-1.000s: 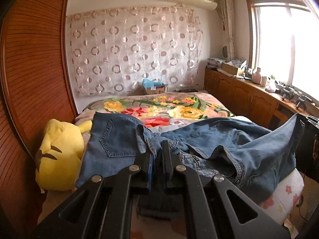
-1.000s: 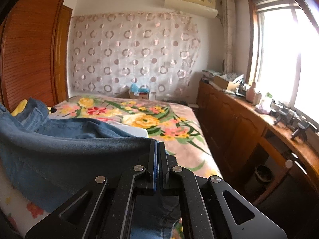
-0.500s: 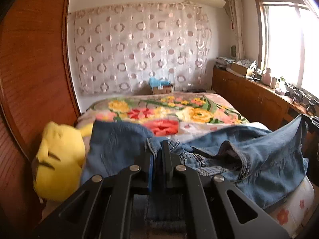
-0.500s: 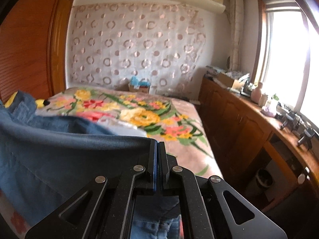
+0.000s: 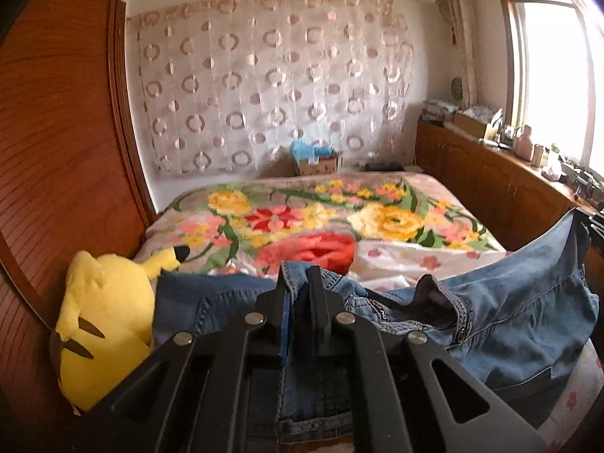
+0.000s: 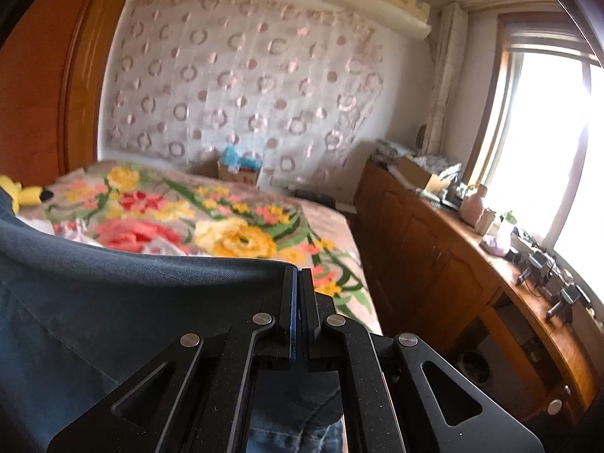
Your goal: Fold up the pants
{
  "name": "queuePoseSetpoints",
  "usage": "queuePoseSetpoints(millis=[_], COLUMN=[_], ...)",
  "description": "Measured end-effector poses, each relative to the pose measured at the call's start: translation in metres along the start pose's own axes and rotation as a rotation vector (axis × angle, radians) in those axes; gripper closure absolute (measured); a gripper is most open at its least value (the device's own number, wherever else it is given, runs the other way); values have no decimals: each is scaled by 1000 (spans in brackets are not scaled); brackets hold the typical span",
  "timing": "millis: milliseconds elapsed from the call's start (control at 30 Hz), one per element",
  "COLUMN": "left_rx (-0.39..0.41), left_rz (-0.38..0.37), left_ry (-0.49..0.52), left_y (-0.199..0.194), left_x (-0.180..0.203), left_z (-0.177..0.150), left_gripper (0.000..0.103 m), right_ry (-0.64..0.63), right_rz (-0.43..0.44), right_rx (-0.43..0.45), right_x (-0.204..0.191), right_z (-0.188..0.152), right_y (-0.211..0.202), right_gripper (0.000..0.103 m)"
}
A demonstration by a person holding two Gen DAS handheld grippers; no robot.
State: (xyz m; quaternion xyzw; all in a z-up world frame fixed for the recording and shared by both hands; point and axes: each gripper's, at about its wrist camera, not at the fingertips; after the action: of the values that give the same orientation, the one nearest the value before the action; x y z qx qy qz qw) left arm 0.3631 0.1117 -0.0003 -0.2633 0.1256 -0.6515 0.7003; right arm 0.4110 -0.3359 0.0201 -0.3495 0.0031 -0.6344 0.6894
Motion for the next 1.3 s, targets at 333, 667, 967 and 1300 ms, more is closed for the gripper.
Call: queuePoseSetpoints(millis=[333,667,967,1300], left_rx=[-86,-157,-248,-209], left_rz=[-17,-181,-206,-181], left_ry=[21,19,47,103], left_y=[-6,-35,-23,-22], left_x=[-8,8,35,38], left_z=[-25,-54,-96,-114], left_gripper=[73,53,53,53], right_ry=[44,-34,-170,-317], right_rz=[132,364,518,551], right_rx=[-54,0,-32,-85], right_x=[-17,-69,-147,-196], right_z=[-13,17,36,45], right_y=[8,-31,-23,-4], right_gripper=[54,50,49,47])
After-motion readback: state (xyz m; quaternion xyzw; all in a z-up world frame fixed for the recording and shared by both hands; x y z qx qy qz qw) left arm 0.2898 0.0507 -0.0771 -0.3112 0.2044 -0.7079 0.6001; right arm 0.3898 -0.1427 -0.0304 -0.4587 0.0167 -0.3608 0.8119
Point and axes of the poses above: each gripper's, at about its wrist camera, not at the fingertips, and y roughly the way its jaws point, x to its right, z to its top, and after that the axes turned 12 degrees about -y, right-handed
